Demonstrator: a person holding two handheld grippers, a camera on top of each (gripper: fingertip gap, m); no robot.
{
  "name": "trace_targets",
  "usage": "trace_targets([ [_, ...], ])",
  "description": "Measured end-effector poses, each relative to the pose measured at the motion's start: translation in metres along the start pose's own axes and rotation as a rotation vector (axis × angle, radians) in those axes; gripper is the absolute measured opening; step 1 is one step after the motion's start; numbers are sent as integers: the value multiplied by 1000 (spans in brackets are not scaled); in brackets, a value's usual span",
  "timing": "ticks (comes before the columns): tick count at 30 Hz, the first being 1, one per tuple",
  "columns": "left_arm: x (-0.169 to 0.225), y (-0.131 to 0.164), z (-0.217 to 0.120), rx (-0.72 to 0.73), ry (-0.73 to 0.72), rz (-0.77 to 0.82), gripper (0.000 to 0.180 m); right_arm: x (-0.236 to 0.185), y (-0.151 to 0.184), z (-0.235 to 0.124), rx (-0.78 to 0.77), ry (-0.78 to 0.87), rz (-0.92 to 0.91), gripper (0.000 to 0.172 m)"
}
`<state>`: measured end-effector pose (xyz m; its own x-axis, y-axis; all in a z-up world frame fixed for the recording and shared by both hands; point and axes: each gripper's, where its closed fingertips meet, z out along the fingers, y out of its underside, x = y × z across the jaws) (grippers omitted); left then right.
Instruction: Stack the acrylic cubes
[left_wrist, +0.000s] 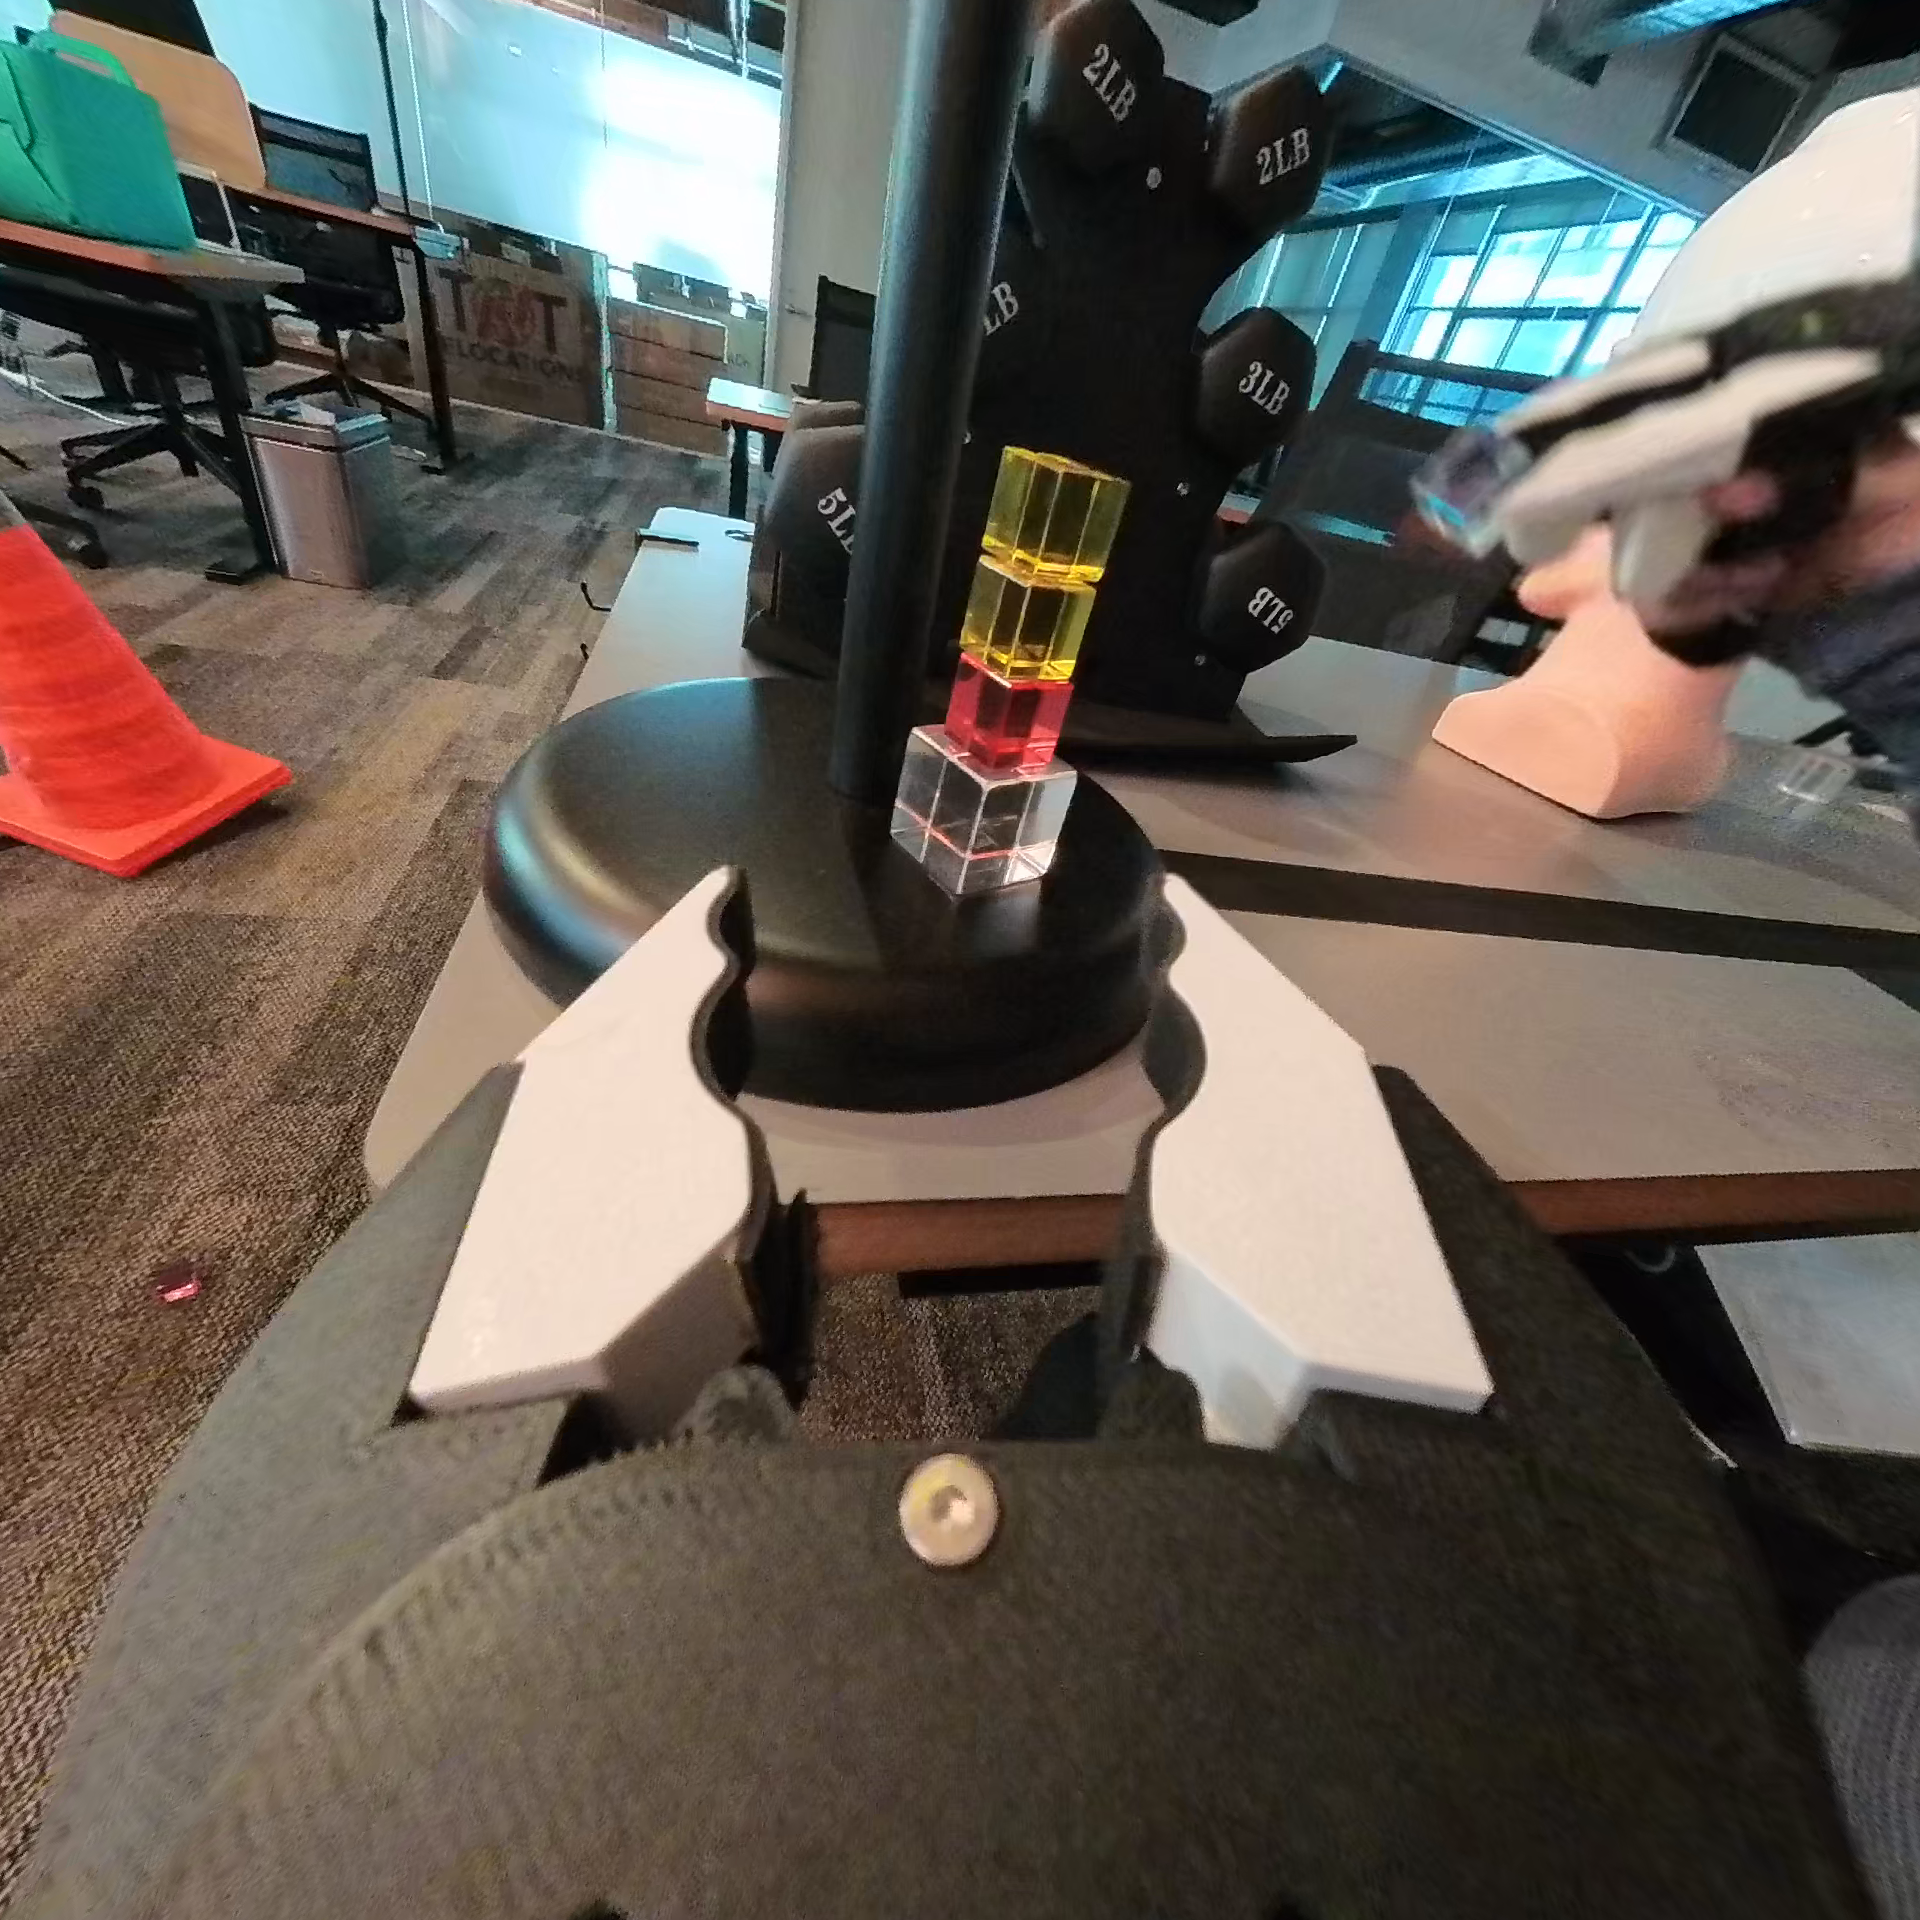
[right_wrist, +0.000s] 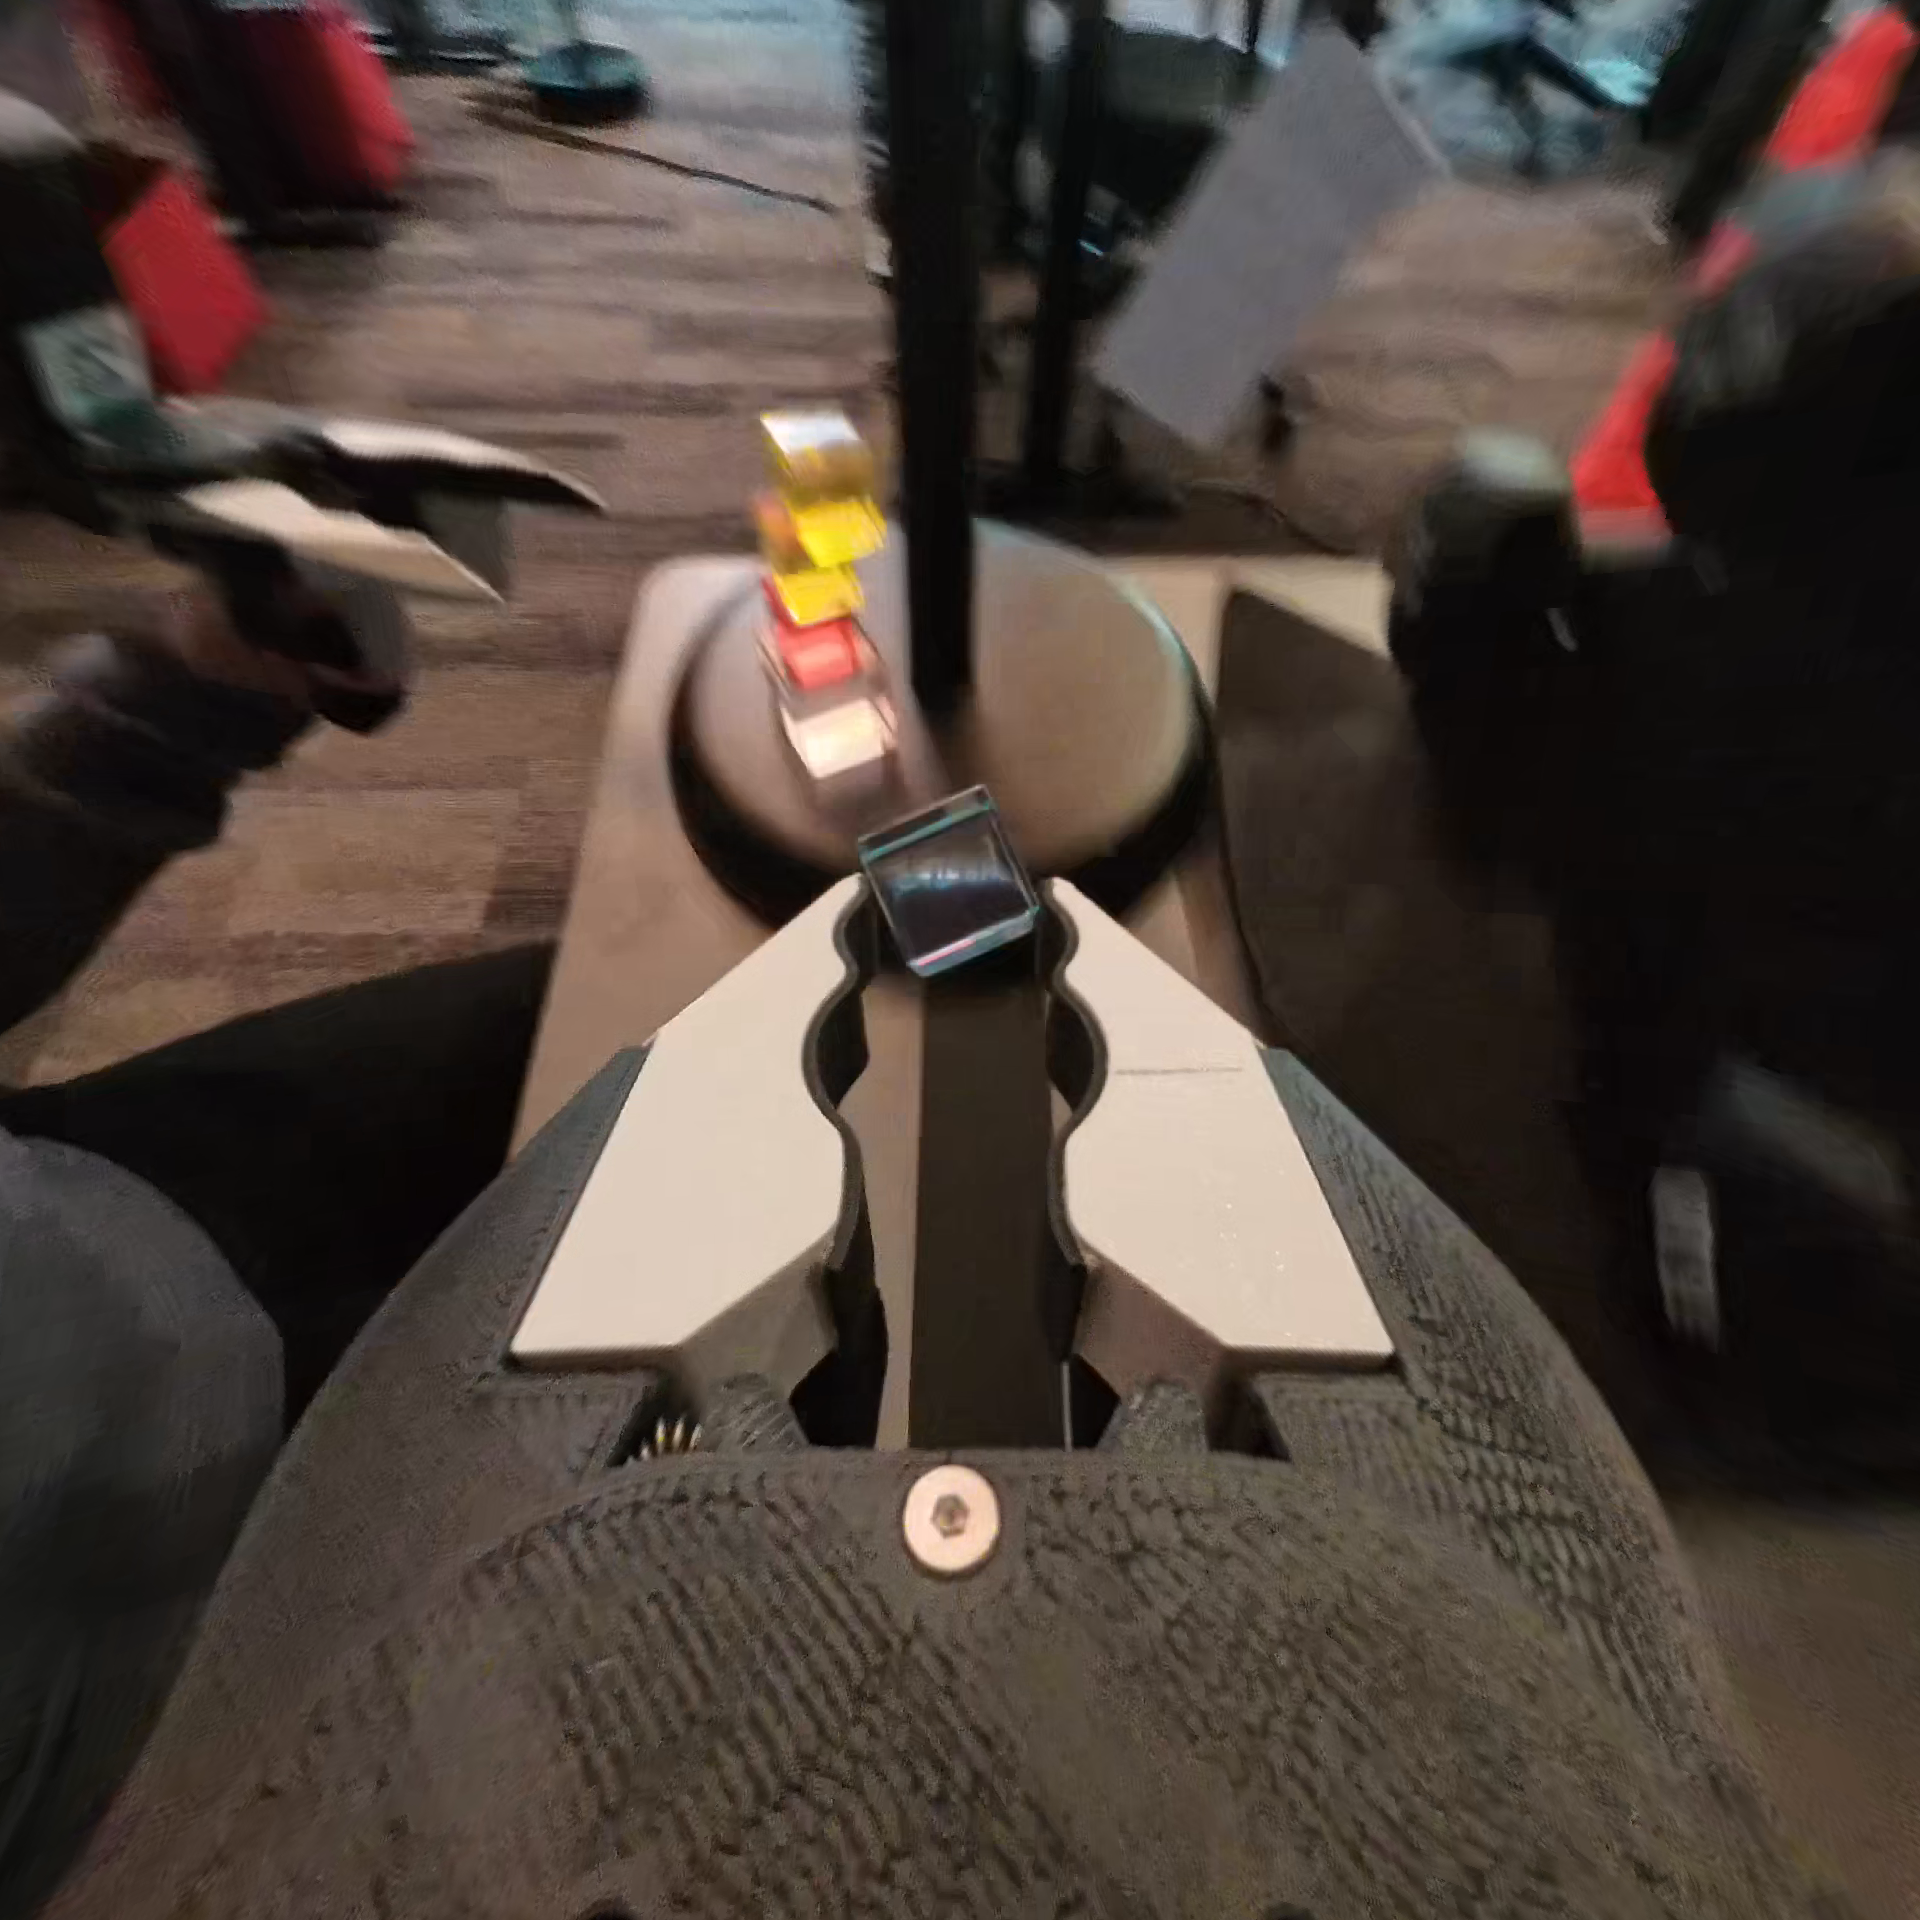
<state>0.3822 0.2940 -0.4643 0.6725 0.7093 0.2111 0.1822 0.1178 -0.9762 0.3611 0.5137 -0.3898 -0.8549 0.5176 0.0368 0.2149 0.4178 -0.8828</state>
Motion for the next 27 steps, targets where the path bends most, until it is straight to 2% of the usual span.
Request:
trace_targets([
  [2, 2, -3, 0, 7, 0, 6, 74, -18, -44, 33, -4, -131, -91, 28],
  [4, 4, -5, 0, 13, 6, 11, 74, -26, -68, 64, -72, -198, -170, 28],
  [7, 7, -8, 0, 13, 7, 27, 74, -34, -79, 99, -193, -285, -242, 29],
  [10, 9, -9, 1, 12, 9, 36, 74, -37, -76, 117, -295, -317, -296, 28],
  [15, 7, -8, 0, 16, 10, 21, 74, -30, -68, 131, -372, -283, -337, 29],
  [25, 9, -4, 3, 5, 18, 19, 74, -29, -64, 135, -300, -298, -254, 29],
  [27, 10, -3, 4, 2, 20, 20, 75, -29, -66, 134, -274, -290, -240, 40],
])
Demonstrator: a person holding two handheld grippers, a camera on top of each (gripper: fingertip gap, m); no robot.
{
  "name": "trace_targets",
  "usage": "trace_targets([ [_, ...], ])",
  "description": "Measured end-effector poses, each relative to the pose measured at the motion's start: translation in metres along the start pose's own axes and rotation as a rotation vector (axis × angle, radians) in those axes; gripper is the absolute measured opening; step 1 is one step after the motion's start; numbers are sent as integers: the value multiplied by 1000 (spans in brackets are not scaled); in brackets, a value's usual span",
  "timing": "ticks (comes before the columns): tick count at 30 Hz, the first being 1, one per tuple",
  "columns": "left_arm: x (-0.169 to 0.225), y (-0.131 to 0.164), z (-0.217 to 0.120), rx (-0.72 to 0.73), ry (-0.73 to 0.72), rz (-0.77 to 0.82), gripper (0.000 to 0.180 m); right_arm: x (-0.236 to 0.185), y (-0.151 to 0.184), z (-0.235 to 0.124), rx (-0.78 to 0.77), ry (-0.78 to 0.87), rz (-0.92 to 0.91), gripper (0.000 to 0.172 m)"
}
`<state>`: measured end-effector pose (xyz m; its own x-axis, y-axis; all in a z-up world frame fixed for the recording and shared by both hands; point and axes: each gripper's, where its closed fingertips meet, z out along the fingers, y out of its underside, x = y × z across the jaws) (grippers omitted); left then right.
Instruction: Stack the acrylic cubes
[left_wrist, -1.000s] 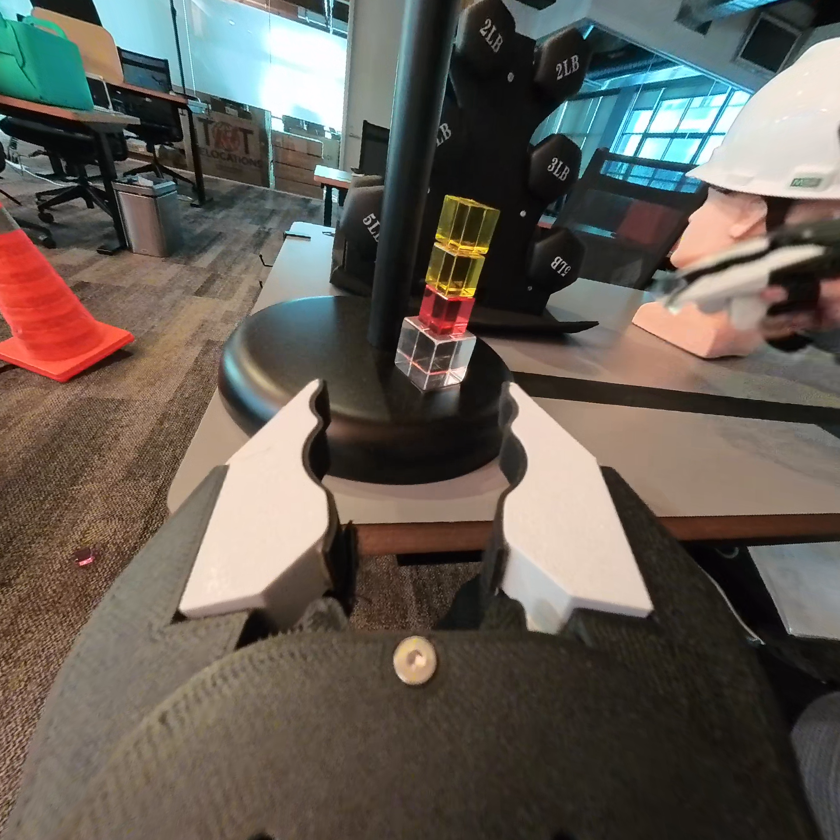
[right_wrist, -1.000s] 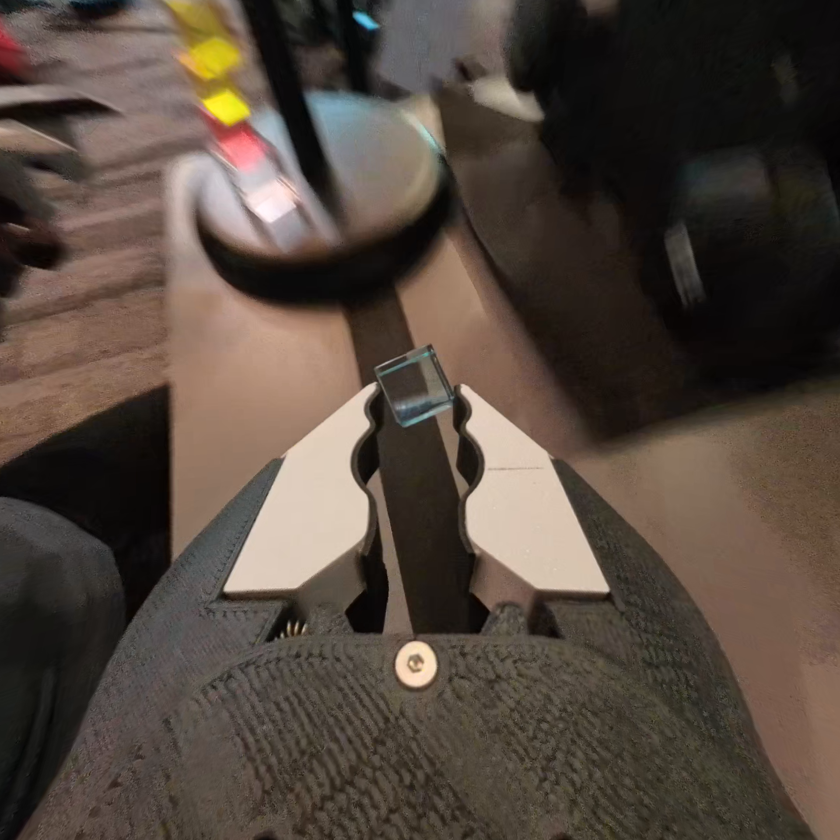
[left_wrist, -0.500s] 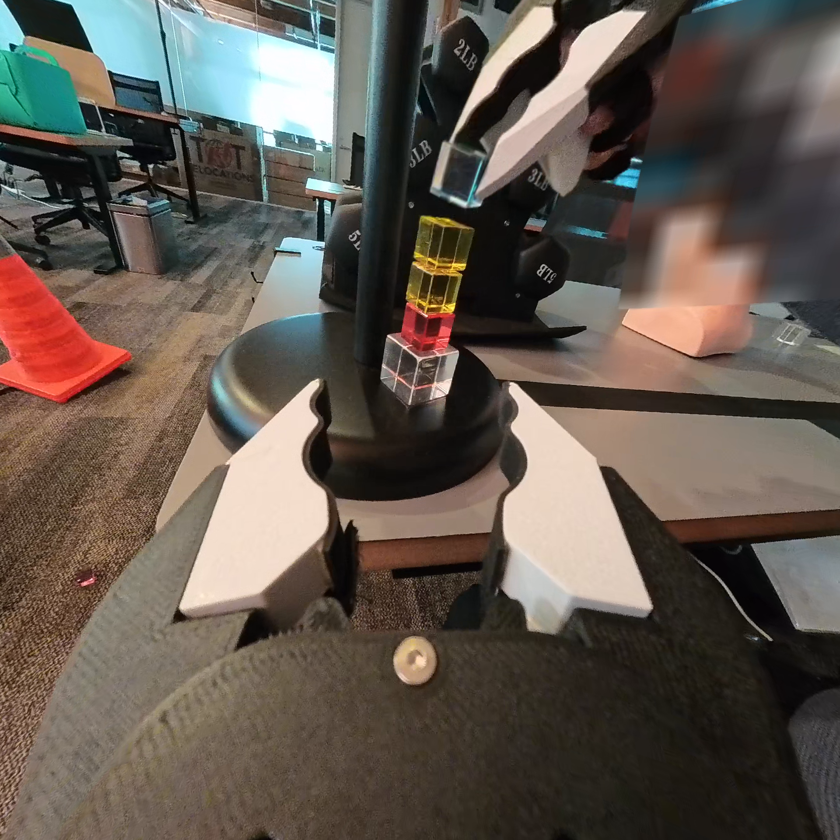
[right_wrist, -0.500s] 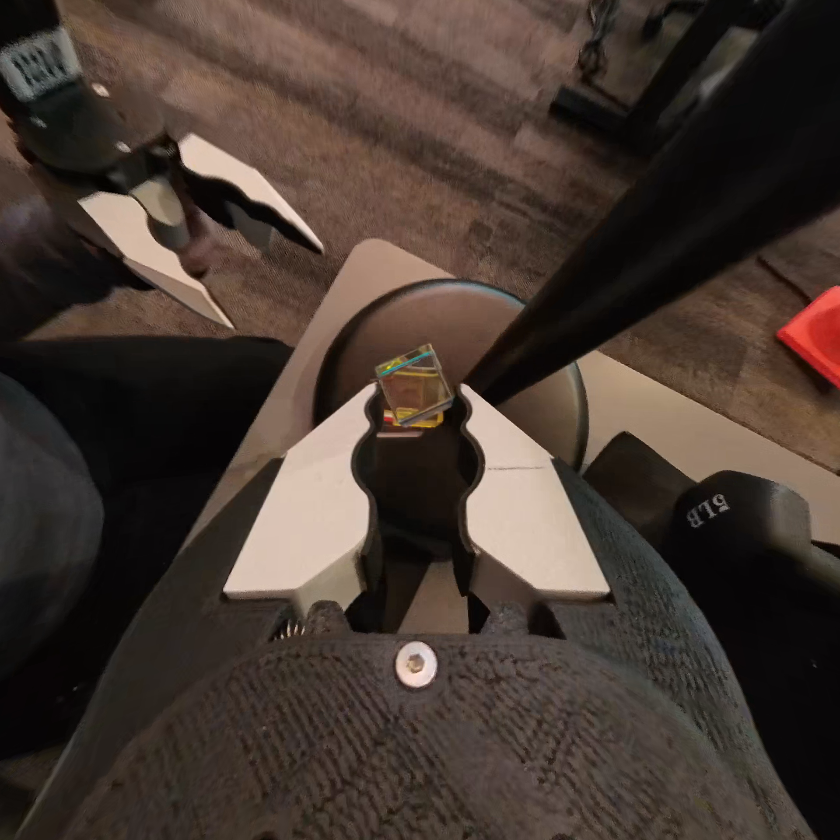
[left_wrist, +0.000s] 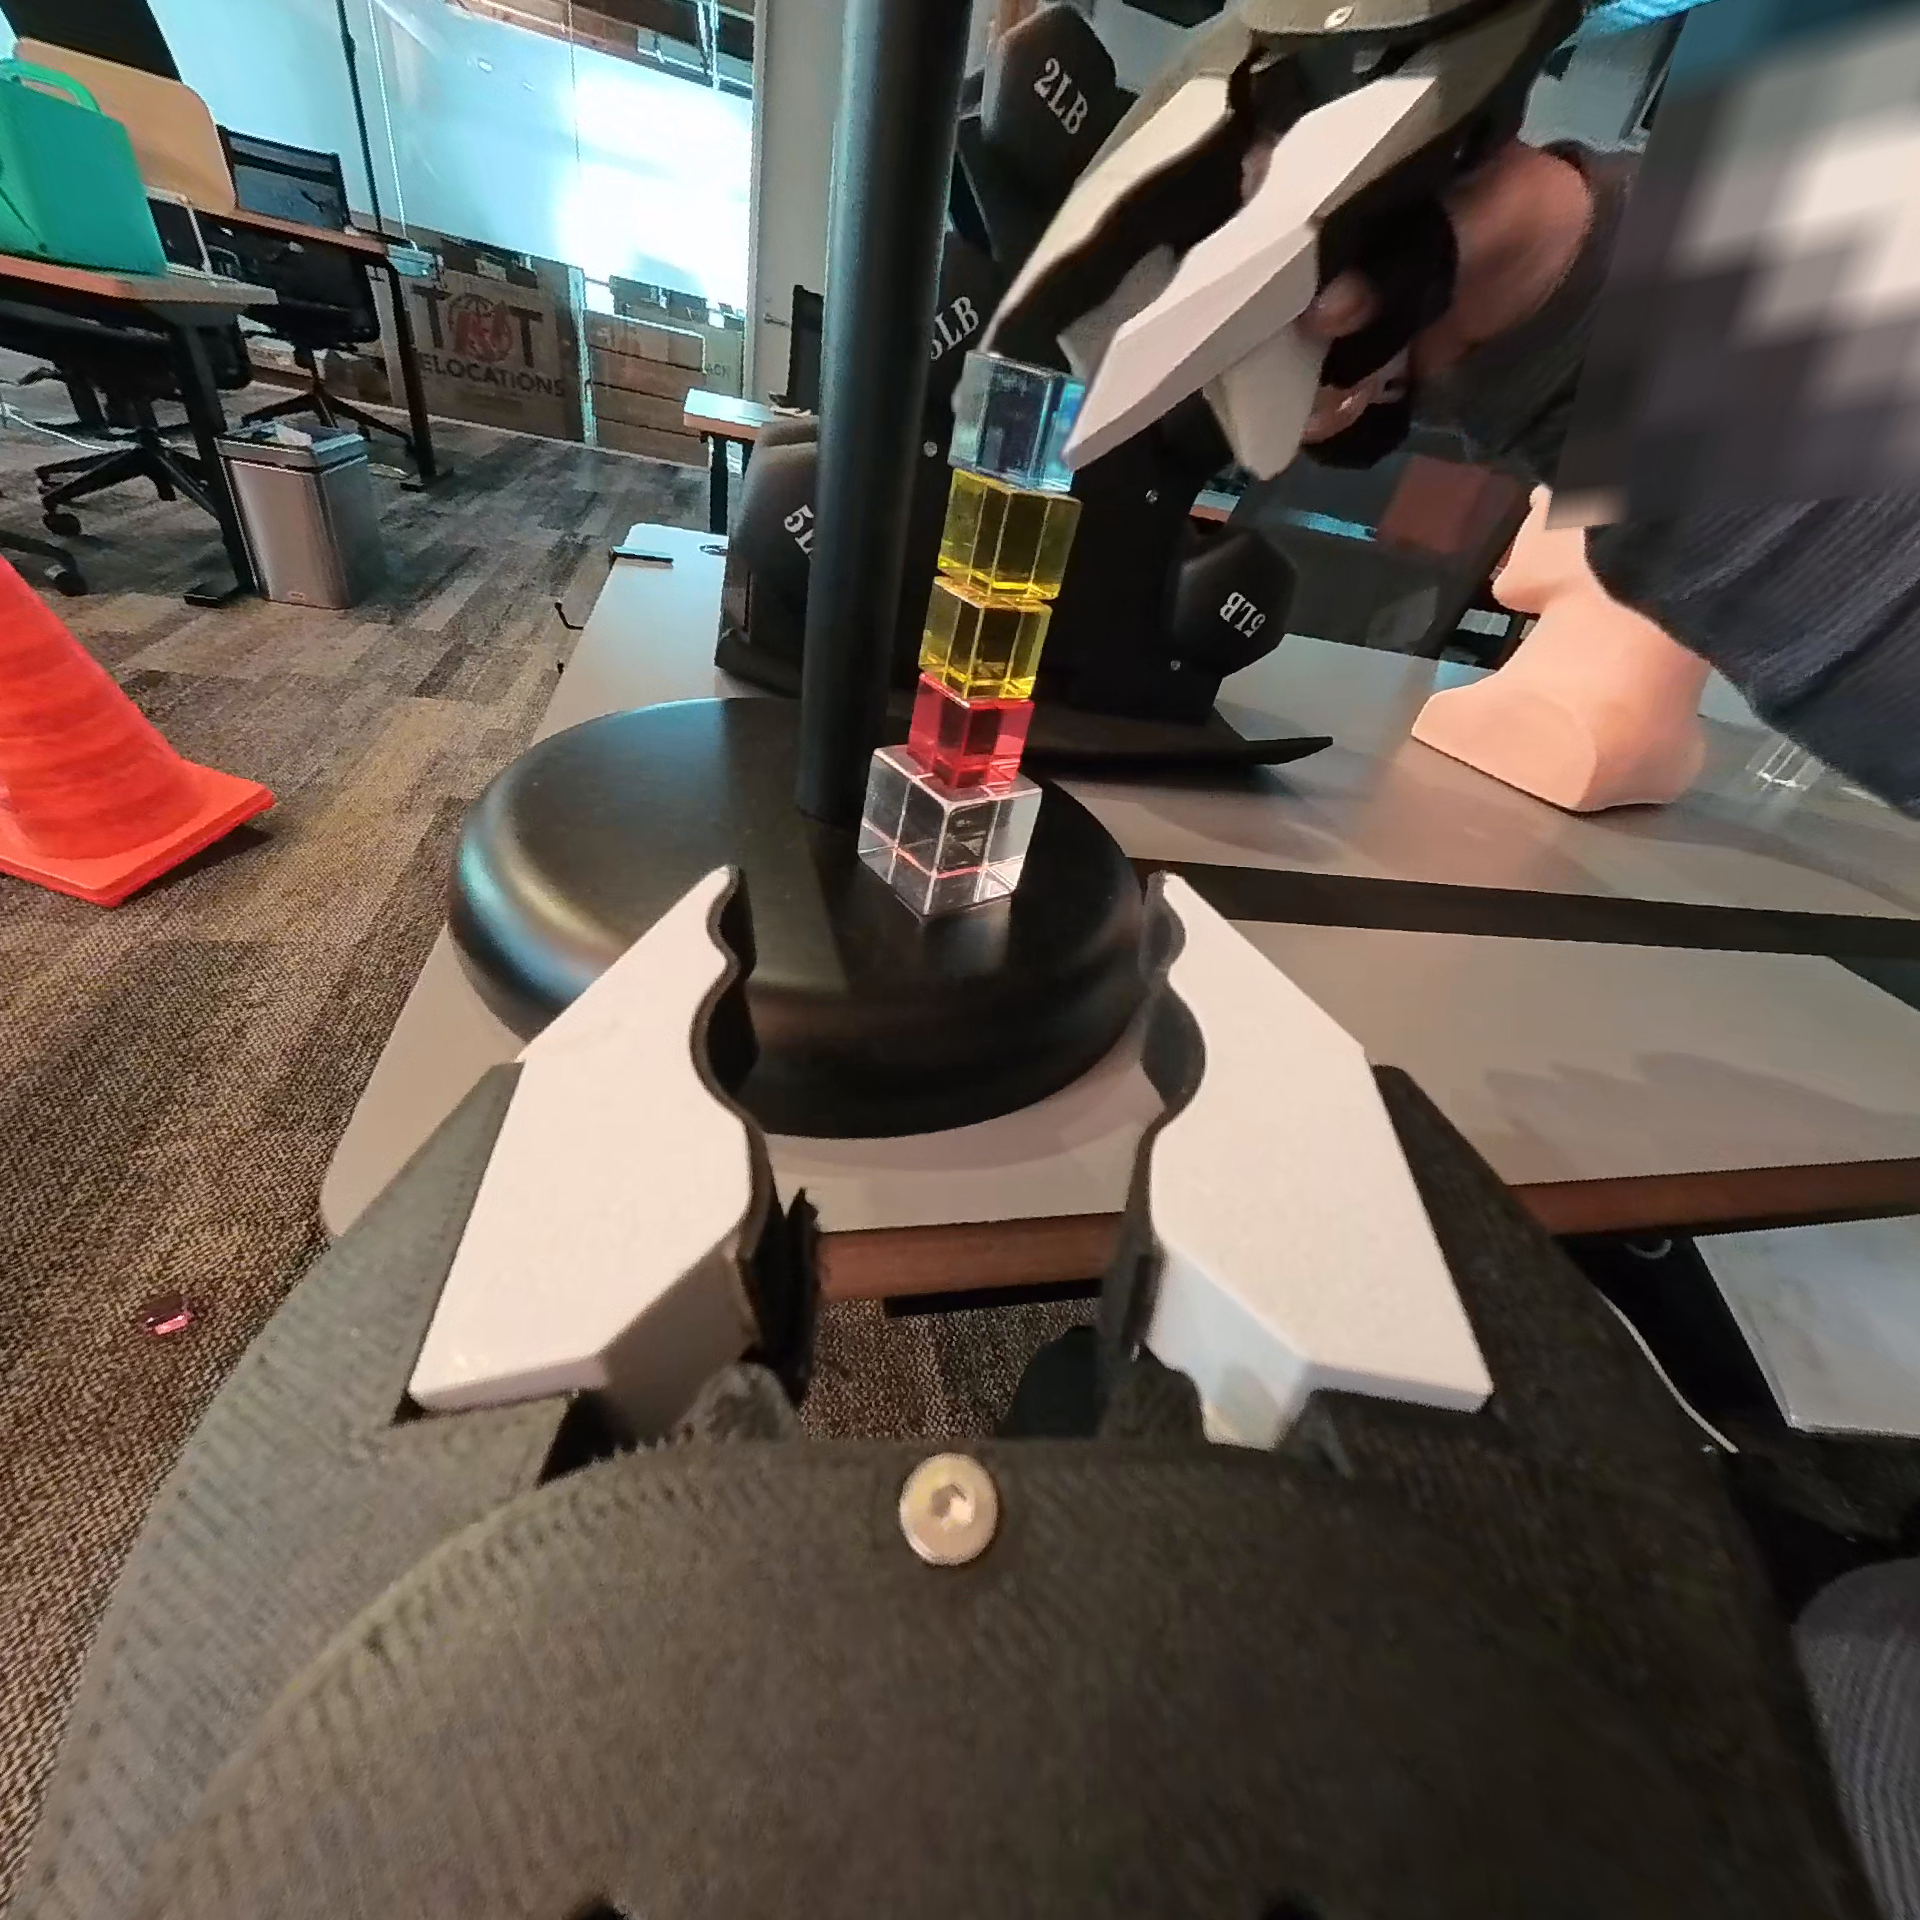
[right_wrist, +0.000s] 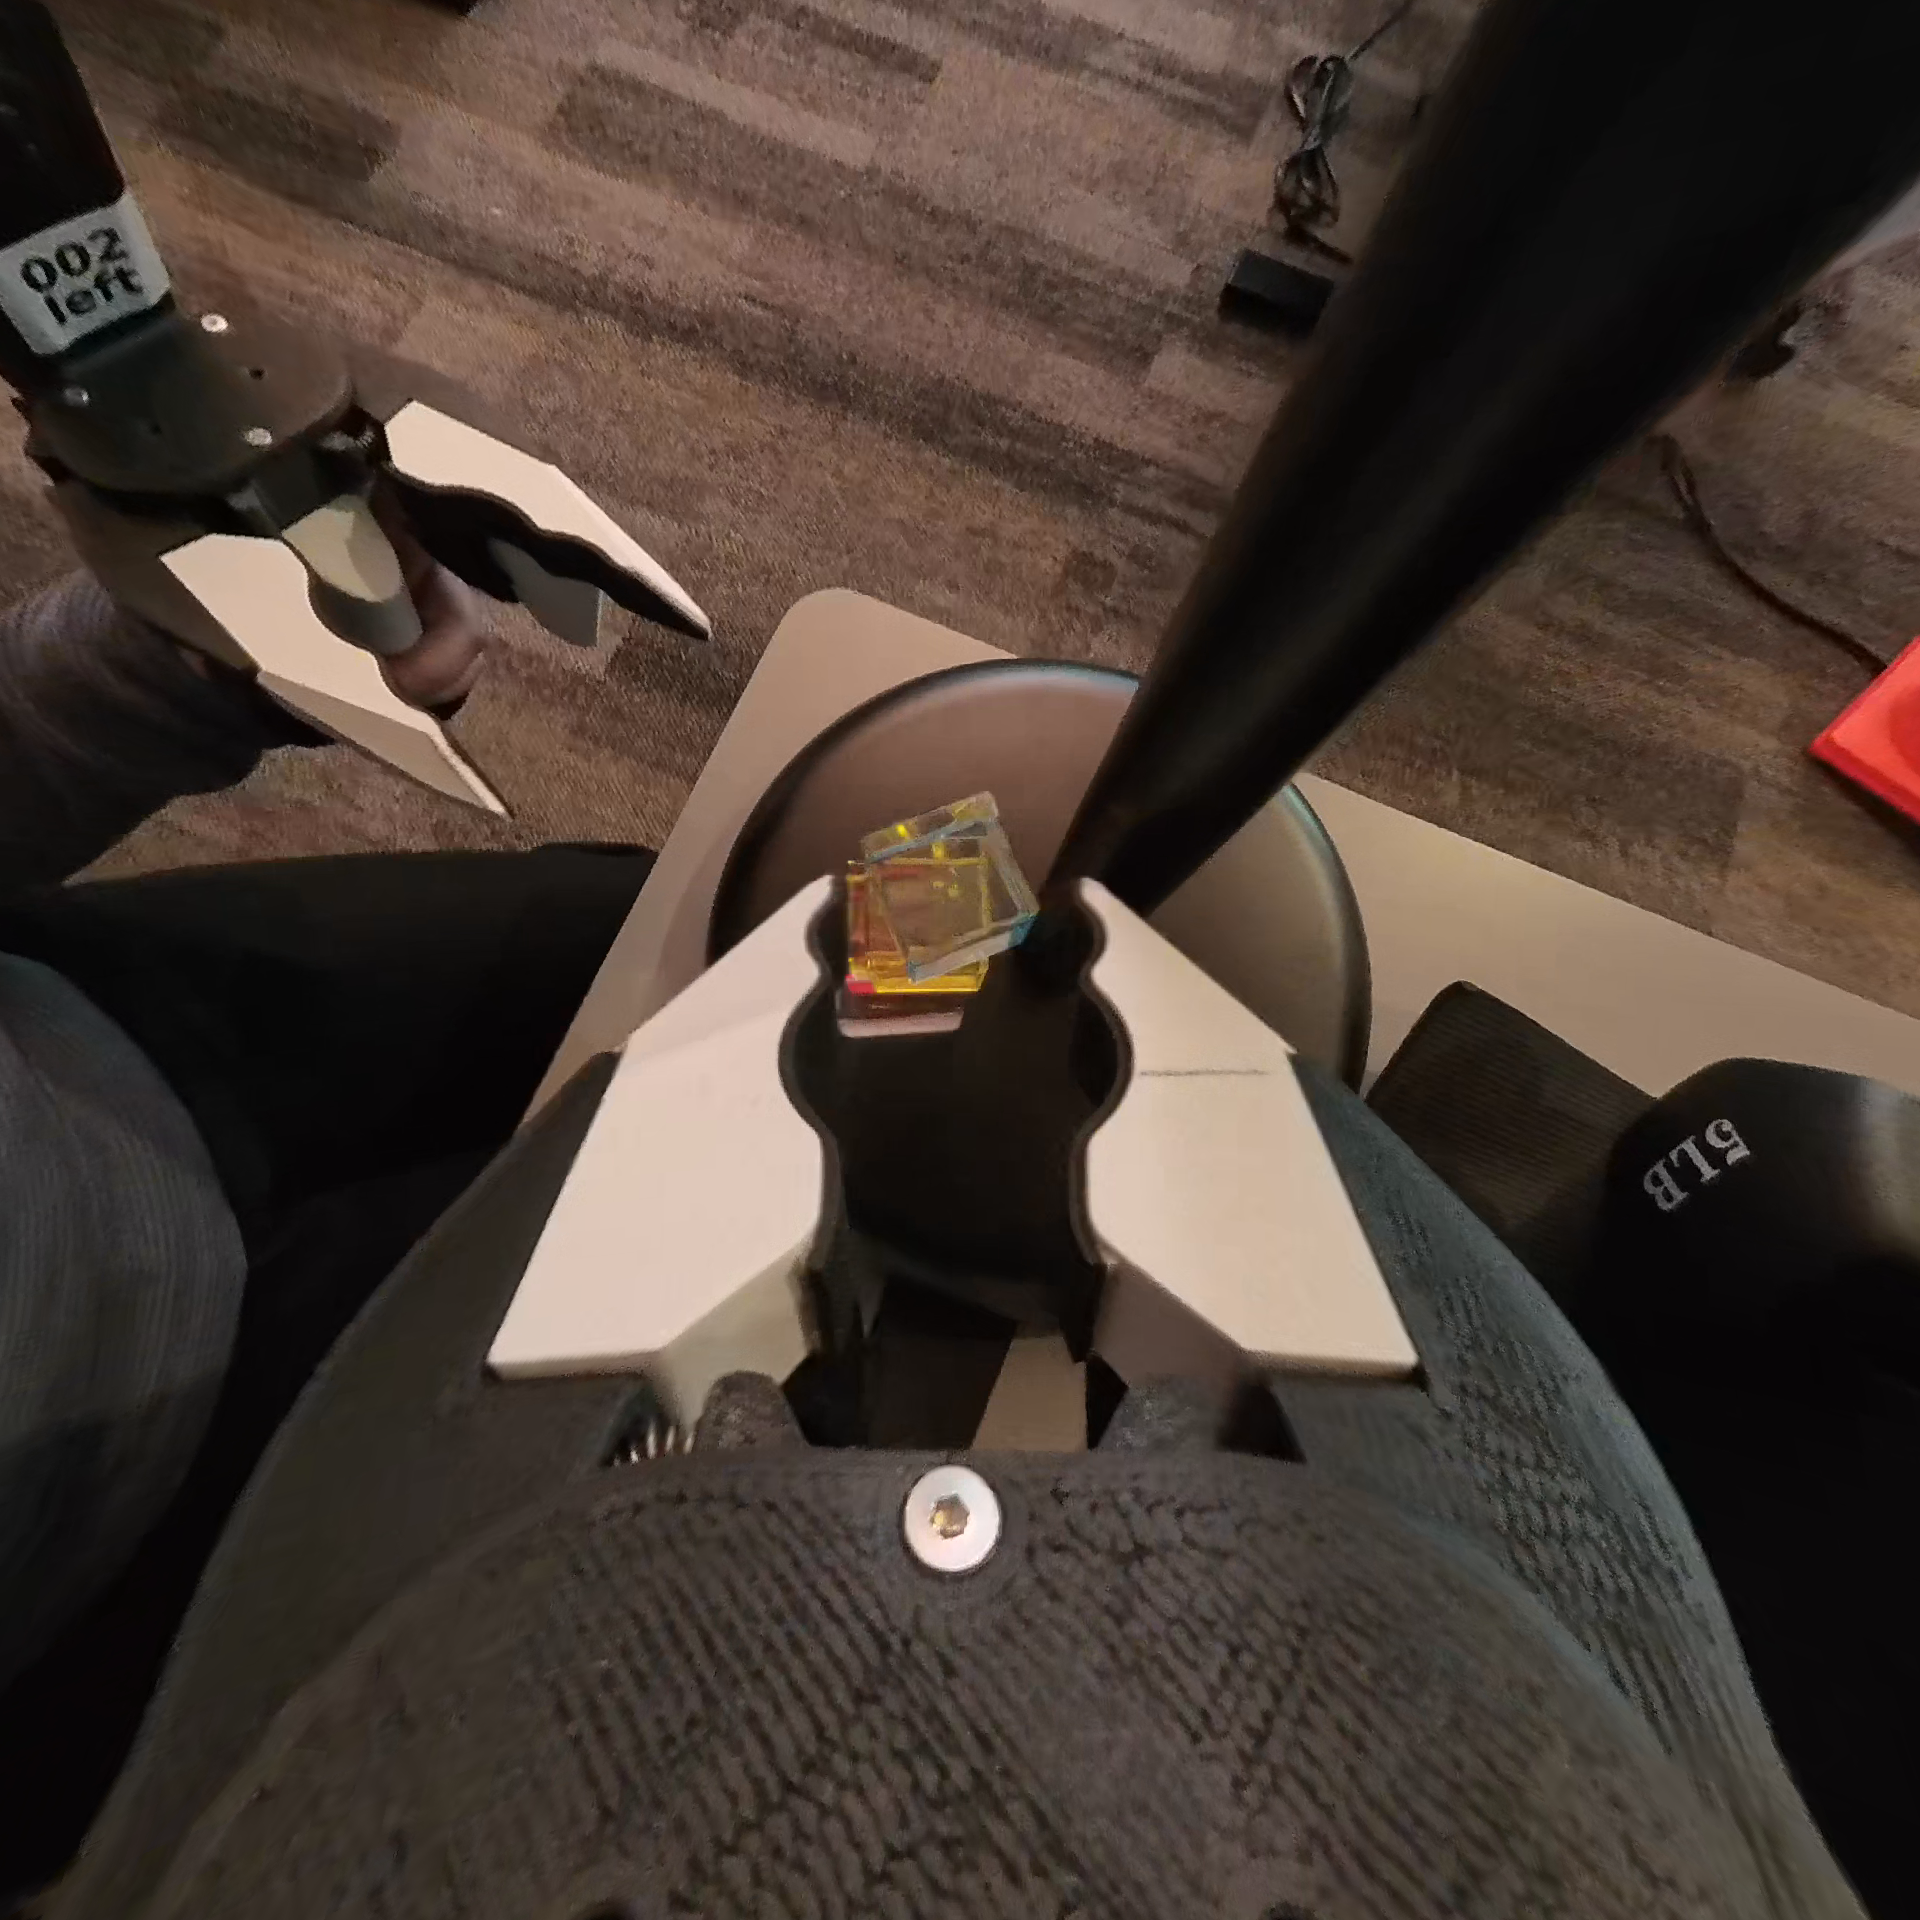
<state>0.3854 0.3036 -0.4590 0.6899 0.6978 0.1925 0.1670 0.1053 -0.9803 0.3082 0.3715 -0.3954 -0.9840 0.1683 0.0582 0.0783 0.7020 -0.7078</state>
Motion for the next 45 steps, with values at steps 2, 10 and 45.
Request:
trace_targets([
  [2, 0, 0, 0, 0, -1, 3, 75, 1, -2, -6, 38, 13, 12, 51],
  [10, 0, -4, -3, 21, 13, -9, 75, -7, 28, -12, 6, 26, 15, 20],
  [45, -27, -132, -194, 380, -611, 234, 79, -140, -6, -28, 766, 364, -199, 59],
])
